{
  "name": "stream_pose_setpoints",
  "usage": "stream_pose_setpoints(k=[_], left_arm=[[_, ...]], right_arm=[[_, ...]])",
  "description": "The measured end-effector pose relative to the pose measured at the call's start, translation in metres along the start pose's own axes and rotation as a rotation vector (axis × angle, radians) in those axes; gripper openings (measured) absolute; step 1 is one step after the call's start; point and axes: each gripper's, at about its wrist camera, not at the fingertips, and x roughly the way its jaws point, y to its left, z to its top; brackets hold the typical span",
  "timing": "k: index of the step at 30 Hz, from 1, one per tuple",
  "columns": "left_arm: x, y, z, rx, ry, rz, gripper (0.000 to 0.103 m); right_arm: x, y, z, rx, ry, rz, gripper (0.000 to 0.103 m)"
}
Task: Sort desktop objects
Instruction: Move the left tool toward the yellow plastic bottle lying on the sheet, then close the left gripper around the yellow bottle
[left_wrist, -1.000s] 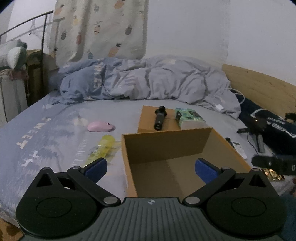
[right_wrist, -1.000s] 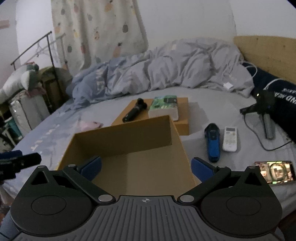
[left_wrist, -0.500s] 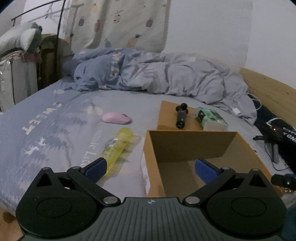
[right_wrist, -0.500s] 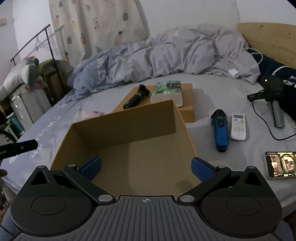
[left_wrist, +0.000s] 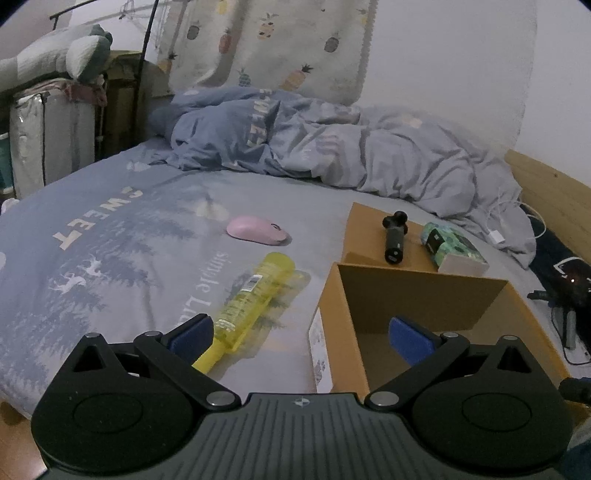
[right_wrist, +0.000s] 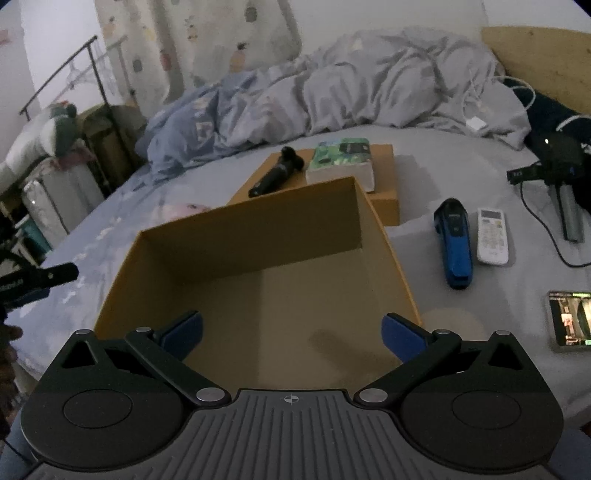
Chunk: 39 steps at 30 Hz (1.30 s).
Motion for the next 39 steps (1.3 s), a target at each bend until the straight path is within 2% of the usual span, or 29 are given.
stream_pose_setpoints(k=[6, 11, 24, 31, 39], left_arm=[[0.013, -0.001, 0.011, 0.049, 0.0, 0.022, 0.103], [0.032, -0.002, 0.021, 0.119, 0.002, 0.033, 0.103], [0.088, 0.029, 0.024, 0.144, 0.126, 0.057, 0.103], [0.123, 0.038, 0.029, 0.192, 0.169, 0.029, 0.103], [0.163, 0.048, 0.021, 0.21, 0.222, 0.003, 0.103]], right_arm=[[0.002, -0.002, 0.01, 0.039, -0.006, 0.01, 0.103], [0.014, 0.005, 0.022, 0.016, -0.014, 0.007, 0.103], [0.074, 0.041, 0.06, 0.068, 0.009, 0.049, 0.103], [0.108, 0.068, 0.073, 0.087, 0.027, 0.092, 0.103], [0.138, 0.079, 0.075, 0.104, 0.065, 0.088, 0.103]])
